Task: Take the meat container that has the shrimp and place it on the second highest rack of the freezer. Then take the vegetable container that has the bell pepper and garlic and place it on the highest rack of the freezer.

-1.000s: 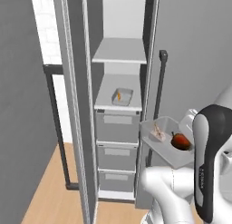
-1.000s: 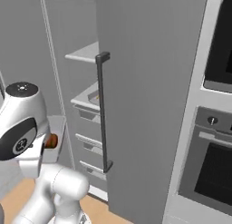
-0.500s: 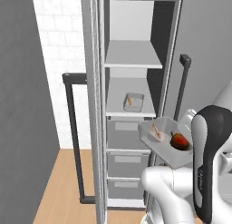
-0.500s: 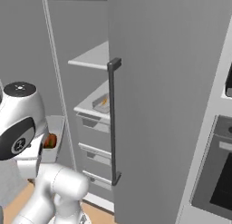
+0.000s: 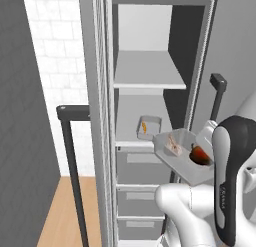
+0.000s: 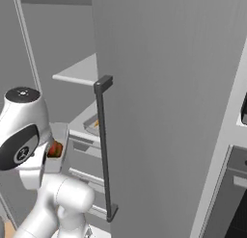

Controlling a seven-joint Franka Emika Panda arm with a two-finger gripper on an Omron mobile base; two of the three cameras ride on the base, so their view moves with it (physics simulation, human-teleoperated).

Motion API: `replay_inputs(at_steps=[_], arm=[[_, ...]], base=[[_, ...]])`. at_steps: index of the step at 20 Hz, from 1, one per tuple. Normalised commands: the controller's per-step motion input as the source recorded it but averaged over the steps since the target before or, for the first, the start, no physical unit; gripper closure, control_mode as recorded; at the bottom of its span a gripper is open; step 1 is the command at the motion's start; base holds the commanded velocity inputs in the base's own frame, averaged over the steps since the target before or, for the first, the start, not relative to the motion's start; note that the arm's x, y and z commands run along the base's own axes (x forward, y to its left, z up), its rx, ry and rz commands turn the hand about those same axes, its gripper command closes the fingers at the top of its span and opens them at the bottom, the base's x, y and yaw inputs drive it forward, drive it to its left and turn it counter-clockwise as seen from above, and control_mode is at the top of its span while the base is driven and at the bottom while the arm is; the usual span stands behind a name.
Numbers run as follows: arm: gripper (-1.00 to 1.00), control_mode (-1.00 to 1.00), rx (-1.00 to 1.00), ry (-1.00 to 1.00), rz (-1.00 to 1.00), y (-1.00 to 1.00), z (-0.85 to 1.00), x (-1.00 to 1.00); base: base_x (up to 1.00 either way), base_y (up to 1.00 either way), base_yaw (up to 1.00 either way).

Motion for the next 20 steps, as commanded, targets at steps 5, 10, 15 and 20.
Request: replay_inputs(at_steps=[5,10,15,20], arm=[[1.0,1.0,0.0,0.0,0.0,0.0,0.0,0.0],[1.0,1.0,0.0,0.0,0.0,0.0,0.0,0.0],[1.0,-1.0,0.0,-0.09,0.0,0.04,0.62,0.21],[1.0,-1.0,0.0,-0.07,-0.03,0.01,1.0,0.41]], base=[[0.11,0.08,-0.02],[0.0,0.0,0.0],[0.0,0.0,0.0],[0.0,0.0,0.0]])
